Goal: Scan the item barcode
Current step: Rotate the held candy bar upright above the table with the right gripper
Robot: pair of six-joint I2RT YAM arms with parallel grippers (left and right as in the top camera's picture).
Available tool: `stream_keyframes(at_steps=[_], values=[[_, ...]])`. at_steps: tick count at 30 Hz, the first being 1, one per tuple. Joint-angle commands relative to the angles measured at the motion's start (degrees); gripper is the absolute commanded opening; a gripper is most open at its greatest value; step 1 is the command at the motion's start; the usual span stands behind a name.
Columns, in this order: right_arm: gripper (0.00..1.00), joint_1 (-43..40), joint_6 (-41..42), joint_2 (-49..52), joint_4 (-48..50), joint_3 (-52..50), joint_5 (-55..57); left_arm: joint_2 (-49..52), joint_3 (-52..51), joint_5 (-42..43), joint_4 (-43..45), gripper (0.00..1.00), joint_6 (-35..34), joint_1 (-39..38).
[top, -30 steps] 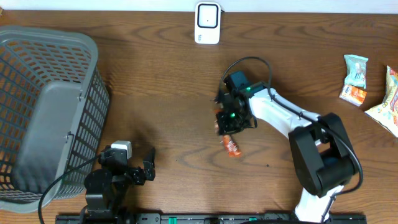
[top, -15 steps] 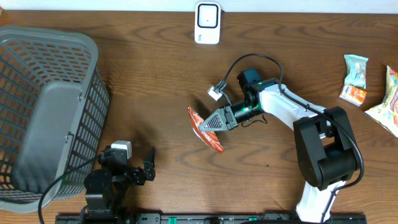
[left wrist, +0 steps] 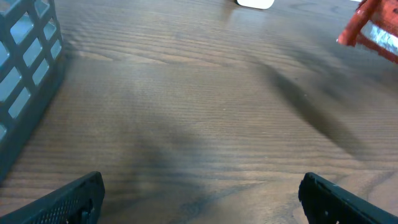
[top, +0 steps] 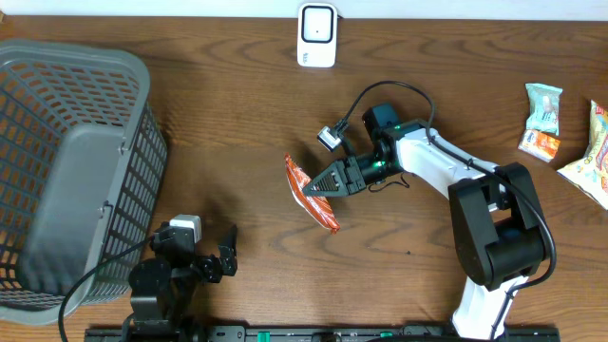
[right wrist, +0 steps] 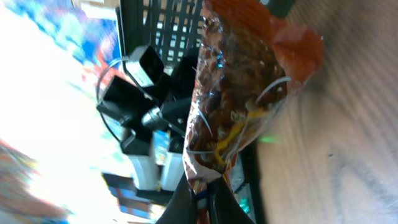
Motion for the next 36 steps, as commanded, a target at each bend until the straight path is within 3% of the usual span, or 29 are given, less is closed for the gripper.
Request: stream_keyframes(at_steps=[1, 6, 15, 36], values=[[0.01, -0.11, 19.19, 0.07, 0.00, -0.13, -2.64, -0.11, -0.59, 0.70, -0.63, 1.00, 0.57, 0.20], [0.01, -0.22, 41.79, 0.07, 0.11, -0.13, -2.60, -0.09, -0.59, 0.70, -0.63, 1.00, 0.55, 0.20], [0.01, -1.03, 58.90, 0.07, 0.04, -0.13, -2.62, -0.09, -0.59, 0.68, -0.63, 1.00, 0.57, 0.20], [0.01, -3.15, 60.15, 0.07, 0.04, -0.13, -2.64, -0.09, -0.59, 0.70, -0.63, 1.00, 0.57, 0.20]])
